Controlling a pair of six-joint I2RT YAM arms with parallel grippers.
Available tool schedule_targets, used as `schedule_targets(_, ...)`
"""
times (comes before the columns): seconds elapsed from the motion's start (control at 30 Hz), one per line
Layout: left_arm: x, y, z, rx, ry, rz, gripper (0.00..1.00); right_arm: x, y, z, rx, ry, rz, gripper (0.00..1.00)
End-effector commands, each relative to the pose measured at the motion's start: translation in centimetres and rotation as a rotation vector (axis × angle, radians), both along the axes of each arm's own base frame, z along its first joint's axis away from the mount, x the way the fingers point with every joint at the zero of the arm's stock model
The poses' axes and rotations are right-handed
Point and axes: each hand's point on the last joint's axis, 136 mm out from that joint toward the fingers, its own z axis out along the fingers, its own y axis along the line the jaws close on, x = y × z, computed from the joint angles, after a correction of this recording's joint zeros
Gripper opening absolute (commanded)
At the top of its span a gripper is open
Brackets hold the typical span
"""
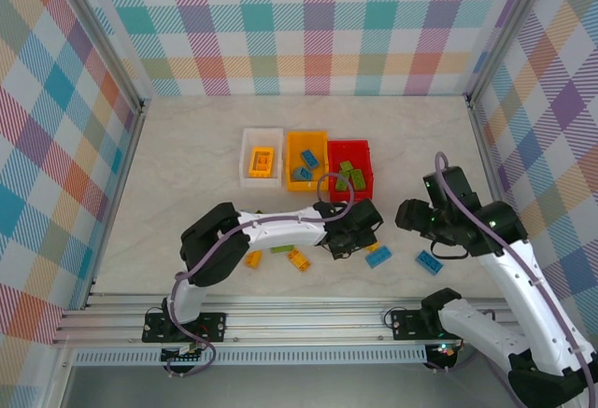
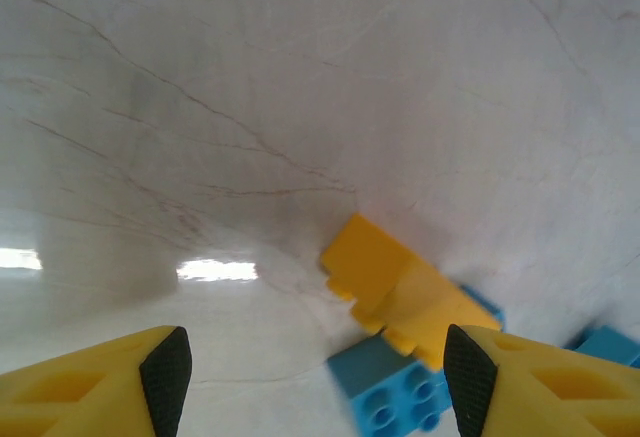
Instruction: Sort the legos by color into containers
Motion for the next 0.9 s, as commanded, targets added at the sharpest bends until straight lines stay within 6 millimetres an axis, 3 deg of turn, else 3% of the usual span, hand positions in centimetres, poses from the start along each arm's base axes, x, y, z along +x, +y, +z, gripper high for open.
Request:
schedule_targets(0.0,1.7,-2.6,2.1,-0.147,0.050,0.186,0.70,-1.3,-0.8,0.1,-0.001,0.014,-0.025,0.69)
schedule_targets(0.07,2.1,-3.2,2.6,-0.164,0.046,0.213,0.70,-1.6,-0.8,0.0,0.006,0.013,-0.027,0.69)
schedule_targets(0.27,1.6,-4.1,-0.1,-0.181,0.170,0.315,0.62,-1.8,-0.7,-0.4,0.011,0.022,-0.024,0.69)
schedule_targets(0.63,1.7,-3.3,-1.9,-0.124,0.178,0.339,0.47,-1.7,-0.7,-0.4,0.016,0.016,-0.021,0.70)
schedule_targets(0.73,2.0,-3.1,-1.4,-0.136,0.151,0.344,0.47,-1.6,-0.6,-0.4,0.018,0.012,-0.018,0.70)
schedule_targets(0.87,3.2,-3.1,1.1,-0.143,0.071,0.318,0.48,-1.5,-0.4,-0.7,0.022,0.016,-0.014,0.70)
